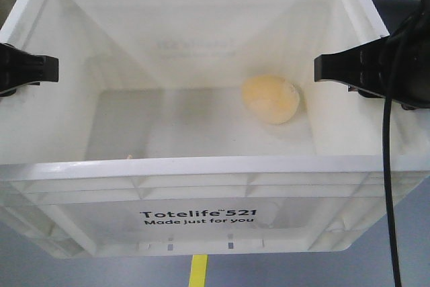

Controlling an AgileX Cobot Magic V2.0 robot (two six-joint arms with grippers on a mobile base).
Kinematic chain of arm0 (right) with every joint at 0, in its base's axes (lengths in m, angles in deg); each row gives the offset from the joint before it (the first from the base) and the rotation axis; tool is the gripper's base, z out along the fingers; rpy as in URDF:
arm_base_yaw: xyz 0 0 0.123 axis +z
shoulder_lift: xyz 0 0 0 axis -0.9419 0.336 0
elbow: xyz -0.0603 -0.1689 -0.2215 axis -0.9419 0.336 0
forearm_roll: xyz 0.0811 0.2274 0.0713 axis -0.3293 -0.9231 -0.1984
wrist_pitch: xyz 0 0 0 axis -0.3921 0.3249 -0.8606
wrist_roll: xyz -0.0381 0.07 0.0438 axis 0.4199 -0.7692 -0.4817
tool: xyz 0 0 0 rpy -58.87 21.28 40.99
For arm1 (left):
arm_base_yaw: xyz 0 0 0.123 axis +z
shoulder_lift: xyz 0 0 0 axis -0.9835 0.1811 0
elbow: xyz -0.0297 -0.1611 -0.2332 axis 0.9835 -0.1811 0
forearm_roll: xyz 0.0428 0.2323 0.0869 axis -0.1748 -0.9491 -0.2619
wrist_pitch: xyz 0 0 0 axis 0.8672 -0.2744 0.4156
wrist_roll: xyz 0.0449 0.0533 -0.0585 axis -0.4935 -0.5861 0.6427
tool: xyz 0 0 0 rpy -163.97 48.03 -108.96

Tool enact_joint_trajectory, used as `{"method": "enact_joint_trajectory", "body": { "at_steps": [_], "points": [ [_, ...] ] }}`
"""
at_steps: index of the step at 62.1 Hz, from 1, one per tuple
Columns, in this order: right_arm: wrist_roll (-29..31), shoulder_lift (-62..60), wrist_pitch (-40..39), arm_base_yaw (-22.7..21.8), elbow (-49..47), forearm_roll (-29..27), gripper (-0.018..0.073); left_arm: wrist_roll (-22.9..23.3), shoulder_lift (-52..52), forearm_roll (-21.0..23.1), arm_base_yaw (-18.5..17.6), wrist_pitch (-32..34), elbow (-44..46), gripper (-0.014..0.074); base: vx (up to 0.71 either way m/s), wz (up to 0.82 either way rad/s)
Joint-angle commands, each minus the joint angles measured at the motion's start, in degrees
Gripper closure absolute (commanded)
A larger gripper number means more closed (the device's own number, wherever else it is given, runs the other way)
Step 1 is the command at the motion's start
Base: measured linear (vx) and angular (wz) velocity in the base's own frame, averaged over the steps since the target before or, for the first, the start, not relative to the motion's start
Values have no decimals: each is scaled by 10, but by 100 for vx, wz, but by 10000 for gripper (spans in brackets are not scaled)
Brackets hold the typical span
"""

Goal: Place moving items into box and shelve
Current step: 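Hold the tote with both grippers while the base drives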

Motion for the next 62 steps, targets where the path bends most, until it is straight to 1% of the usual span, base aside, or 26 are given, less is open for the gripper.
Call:
{"method": "enact_joint_trajectory", "body": {
  "at_steps": [1,28,62],
  "points": [
    [5,-14,-17,5,-24,40,559,-1,-11,-17,-8,88,20,503,31,4],
    [5,-14,-17,5,-24,40,559,-1,-11,-17,-8,88,20,503,37,0],
    [5,-14,-17,5,-24,40,559,-1,-11,-18,-8,88,20,503,45,-1]
  ]
}}
